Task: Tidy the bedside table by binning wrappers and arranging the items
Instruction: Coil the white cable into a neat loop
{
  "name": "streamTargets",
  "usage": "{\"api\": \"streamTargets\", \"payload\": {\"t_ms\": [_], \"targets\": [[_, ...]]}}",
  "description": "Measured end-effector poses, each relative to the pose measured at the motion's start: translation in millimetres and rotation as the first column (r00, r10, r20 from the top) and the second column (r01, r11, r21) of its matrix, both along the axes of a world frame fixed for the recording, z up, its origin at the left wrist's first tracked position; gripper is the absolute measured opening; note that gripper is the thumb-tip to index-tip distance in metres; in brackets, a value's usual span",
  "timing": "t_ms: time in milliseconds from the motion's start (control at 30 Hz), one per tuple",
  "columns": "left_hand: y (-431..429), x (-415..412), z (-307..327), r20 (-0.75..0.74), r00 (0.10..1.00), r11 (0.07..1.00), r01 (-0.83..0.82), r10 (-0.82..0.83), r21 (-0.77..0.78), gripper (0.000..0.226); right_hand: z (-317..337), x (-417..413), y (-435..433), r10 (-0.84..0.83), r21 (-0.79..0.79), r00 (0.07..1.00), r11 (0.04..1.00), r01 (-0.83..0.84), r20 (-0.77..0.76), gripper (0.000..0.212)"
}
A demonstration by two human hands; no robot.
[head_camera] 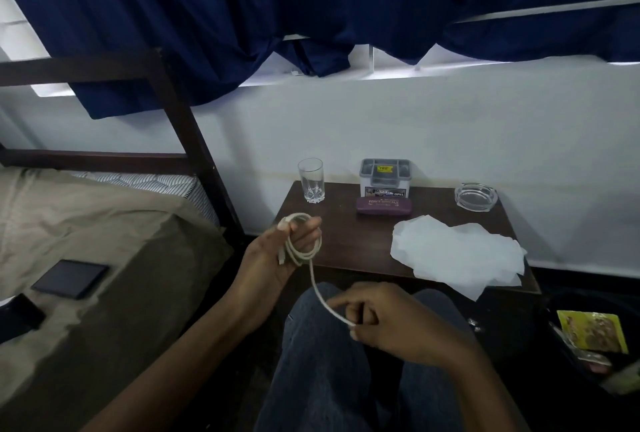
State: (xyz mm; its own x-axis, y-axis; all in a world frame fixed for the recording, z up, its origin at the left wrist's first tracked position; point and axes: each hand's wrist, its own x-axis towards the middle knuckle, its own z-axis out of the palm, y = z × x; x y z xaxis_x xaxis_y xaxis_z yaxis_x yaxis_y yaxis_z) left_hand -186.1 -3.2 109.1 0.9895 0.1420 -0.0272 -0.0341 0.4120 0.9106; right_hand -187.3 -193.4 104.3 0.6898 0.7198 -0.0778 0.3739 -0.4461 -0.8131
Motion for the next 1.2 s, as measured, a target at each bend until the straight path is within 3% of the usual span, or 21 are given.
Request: {"api": "streamTargets", "payload": {"t_ms": [100, 200, 267, 400, 567, 667, 767, 900, 1033, 1200], "targets": [[-5, -5, -8, 0.029, 0.999, 0.927, 0.015, -0.028, 0.376, 0.029, 14, -9, 10, -0.049, 0.2, 0.995, 0.979, 0.031, 0.087, 0.027], [-13, -12, -2, -0.007, 0.977, 0.805, 0.181, -0.215, 0.566, 0.025, 16, -8, 15, -0.243, 0.479, 0.966, 0.861, 0.17, 0.093, 0.021], [-17, -16, 2, -0.098, 0.944, 0.794, 0.318, -0.314, 0.518, 0.023, 12, -3, 13, -0.378, 0.578, 0.925, 0.763, 0.29, 0.035, 0.024], [-24, -20, 9, -0.187, 0.858, 0.837, 0.51, -0.479, 0.198, 0.023, 6, 4, 6, -0.493, 0.64, 0.869, 0.654, 0.402, -0.042, 0.029], [-13, -19, 13, -0.239, 0.739, 0.772, 0.631, -0.629, -0.08, 0.032, 3, 4, 11, -0.409, 0.595, 0.901, 0.692, 0.409, -0.143, 0.009], [-5, -18, 10, -0.148, 0.731, 0.746, 0.649, -0.666, -0.15, 0.02, 5, 2, 8, -0.239, 0.56, 0.928, 0.744, 0.365, -0.287, 0.014], [-4, -16, 6, -0.153, 0.732, 0.745, 0.632, -0.664, -0.213, 0.018, 5, 3, 3, -0.144, 0.519, 0.942, 0.804, 0.289, -0.302, 0.021], [-9, -14, 6, -0.189, 0.737, 0.761, 0.619, -0.648, -0.197, 0.021, 5, 4, -3, -0.105, 0.51, 0.926, 0.809, 0.291, -0.362, 0.03], [-14, -13, 9, -0.22, 0.785, 0.815, 0.562, -0.579, -0.139, 0.028, 5, 4, 0, -0.13, 0.554, 0.909, 0.755, 0.35, -0.397, 0.019], [-15, -9, -2, -0.305, 0.892, 0.888, 0.406, -0.334, 0.216, 0.042, -4, 3, 15, -0.334, 0.525, 0.861, 0.689, 0.5, -0.382, 0.021]]}}
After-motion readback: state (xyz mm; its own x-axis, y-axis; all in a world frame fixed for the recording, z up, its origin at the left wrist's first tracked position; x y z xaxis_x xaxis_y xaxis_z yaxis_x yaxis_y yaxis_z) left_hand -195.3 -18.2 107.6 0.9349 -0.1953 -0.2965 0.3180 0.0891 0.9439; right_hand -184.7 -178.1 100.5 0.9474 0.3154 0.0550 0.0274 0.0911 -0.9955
